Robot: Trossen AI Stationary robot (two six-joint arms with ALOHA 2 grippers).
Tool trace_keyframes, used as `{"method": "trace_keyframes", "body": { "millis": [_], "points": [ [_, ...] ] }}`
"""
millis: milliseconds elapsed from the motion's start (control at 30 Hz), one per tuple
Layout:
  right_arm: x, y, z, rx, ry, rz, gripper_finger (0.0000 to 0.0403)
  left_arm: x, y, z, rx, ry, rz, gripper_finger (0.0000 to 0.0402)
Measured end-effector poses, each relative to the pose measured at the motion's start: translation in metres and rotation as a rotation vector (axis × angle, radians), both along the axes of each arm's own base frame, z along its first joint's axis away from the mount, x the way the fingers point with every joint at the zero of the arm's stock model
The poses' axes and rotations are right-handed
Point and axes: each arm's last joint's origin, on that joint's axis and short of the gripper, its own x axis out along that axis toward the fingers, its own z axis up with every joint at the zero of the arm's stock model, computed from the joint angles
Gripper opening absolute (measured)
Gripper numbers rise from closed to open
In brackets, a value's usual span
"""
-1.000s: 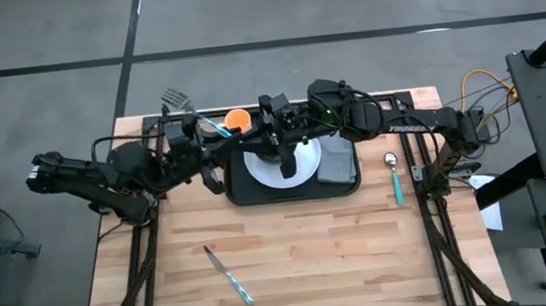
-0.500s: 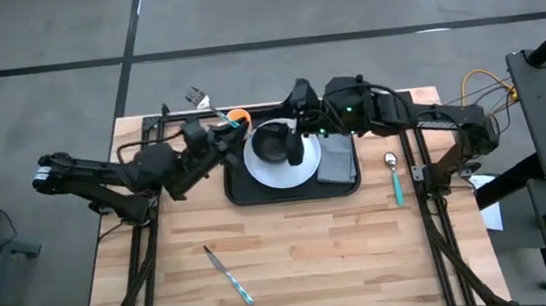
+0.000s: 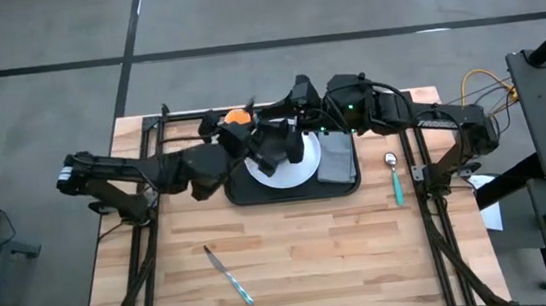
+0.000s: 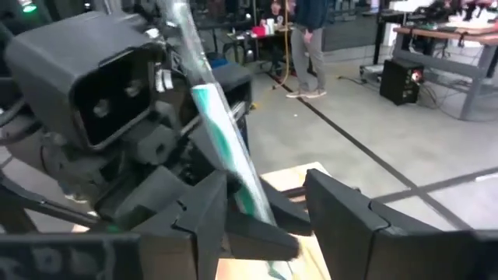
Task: Set up tray
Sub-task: Put the blue fork on top of the gray napkin on the black tray
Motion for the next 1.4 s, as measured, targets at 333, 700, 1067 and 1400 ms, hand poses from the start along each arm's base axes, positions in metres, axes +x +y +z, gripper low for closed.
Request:
{"method": "trace_keyframes", "body": {
  "millis": [333,700,1067,1400],
  "points": [
    [-0.022,0.002,0.013,0.058,0.001,0.062,0.0157,0.006,0.003,0.004,0.018,0.079,0.035,0.0017],
    [-0.024,0.001,0.011,0.111,0.015,0.063,0.0153,0.012,0.010,-0.002,0.021,0.107,0.063,0.0017],
    [-0.022,0.001,0.006,0.128,0.051,0.059,0.0152,0.026,0.010,-0.017,0.046,0.196,0.037,0.0017],
    [-0.021,0.001,0.004,0.125,0.067,0.048,0.0128,0.026,0.009,-0.015,0.030,0.172,0.003,0.0017]
  ]
}}
